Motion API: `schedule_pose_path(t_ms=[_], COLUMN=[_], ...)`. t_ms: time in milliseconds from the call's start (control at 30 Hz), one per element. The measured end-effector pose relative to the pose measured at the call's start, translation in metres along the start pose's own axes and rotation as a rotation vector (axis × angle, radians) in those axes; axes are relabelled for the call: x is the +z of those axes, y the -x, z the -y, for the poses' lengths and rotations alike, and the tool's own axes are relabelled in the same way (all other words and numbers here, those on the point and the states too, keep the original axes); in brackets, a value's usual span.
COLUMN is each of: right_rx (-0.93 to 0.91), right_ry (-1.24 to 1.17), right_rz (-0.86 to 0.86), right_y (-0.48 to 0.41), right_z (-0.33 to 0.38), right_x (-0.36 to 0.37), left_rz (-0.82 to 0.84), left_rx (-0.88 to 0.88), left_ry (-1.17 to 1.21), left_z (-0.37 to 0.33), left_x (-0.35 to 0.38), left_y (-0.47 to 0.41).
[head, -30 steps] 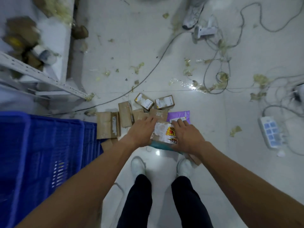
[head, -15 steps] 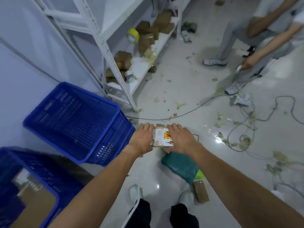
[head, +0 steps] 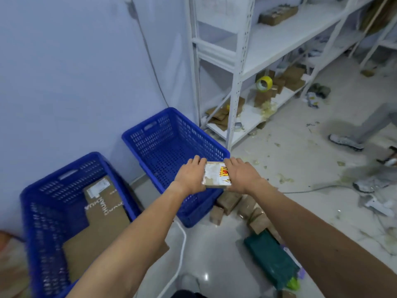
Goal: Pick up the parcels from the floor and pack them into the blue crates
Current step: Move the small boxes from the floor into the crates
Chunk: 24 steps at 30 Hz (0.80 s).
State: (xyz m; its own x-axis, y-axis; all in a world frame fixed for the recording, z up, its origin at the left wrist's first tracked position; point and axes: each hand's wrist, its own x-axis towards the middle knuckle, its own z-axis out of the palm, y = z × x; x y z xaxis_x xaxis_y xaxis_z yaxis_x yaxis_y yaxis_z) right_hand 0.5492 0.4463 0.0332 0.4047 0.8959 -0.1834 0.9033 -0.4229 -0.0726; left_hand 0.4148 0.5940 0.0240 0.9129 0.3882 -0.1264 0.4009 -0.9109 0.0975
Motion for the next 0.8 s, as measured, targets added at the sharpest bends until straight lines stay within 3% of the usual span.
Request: schedule_pose_path(t_ms=[333,800], right_rx=[-0.146,-0.353], right_ry=[0.153,0.222], right_rz=[0.026,0.153], right_y=[-0.084,-0.182], right_z=[0.096,0.122], right_x=[-0.028,-0.016], left_rz=[-0.066,-0.056], left_rx=[-0.165,-0.358], left_ry=[0.109,0.215], left_z=[0.114,0.175], left_x=[-0.007,0.035], left_y=[0.029,0.006])
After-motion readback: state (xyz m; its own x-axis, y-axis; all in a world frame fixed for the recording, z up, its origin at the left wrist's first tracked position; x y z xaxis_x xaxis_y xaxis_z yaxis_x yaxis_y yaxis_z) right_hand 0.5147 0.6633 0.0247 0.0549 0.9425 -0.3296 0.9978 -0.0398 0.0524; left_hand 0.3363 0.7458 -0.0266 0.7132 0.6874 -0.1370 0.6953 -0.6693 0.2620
